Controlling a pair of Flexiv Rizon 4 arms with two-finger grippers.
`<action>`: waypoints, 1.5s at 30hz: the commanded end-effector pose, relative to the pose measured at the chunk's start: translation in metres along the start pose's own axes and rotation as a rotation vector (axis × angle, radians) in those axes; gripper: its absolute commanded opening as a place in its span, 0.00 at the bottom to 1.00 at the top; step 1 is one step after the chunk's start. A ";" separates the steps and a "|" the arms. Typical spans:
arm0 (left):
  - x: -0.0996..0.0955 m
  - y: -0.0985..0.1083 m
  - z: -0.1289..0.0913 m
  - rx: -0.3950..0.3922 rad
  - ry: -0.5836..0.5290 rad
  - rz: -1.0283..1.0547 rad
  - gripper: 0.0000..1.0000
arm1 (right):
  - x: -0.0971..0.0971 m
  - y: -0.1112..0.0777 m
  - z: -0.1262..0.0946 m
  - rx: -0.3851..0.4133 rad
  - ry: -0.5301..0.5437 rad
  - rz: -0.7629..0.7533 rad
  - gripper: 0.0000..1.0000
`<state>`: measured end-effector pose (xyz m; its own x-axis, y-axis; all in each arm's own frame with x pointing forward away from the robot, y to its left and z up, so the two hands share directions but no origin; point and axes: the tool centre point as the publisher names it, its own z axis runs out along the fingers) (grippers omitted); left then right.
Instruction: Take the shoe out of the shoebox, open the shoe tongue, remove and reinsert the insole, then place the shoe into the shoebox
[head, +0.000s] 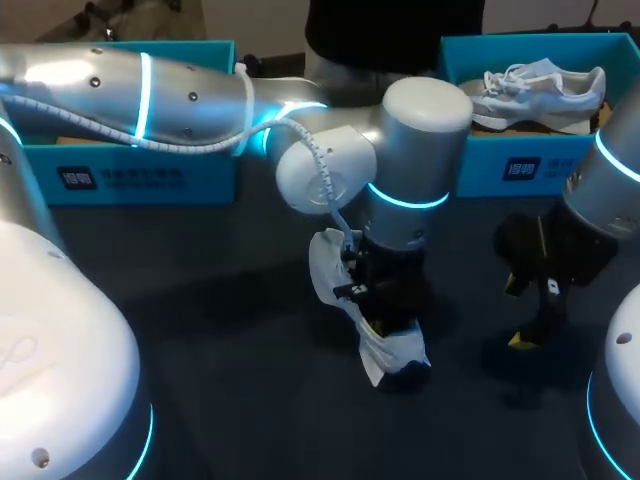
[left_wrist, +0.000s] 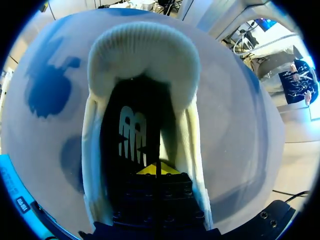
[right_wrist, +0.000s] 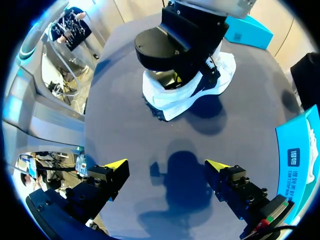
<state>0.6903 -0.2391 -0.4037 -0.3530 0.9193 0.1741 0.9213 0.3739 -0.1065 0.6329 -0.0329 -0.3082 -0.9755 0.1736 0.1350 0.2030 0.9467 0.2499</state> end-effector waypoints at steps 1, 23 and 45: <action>0.007 -0.006 -0.018 0.001 -0.037 0.022 0.00 | 0.000 0.000 0.001 0.001 -0.001 0.000 1.00; -0.007 -0.027 -0.052 0.003 -0.049 0.028 0.00 | 0.000 0.000 0.001 0.001 -0.001 0.000 1.00; -0.012 -0.022 -0.046 0.016 -0.039 -0.007 0.00 | 0.000 0.000 0.001 0.001 -0.001 0.000 1.00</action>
<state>0.6832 -0.2627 -0.3546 -0.3659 0.9210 0.1335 0.9161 0.3818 -0.1228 0.6328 -0.0329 -0.3082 -0.9756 0.1733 0.1350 0.2028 0.9467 0.2502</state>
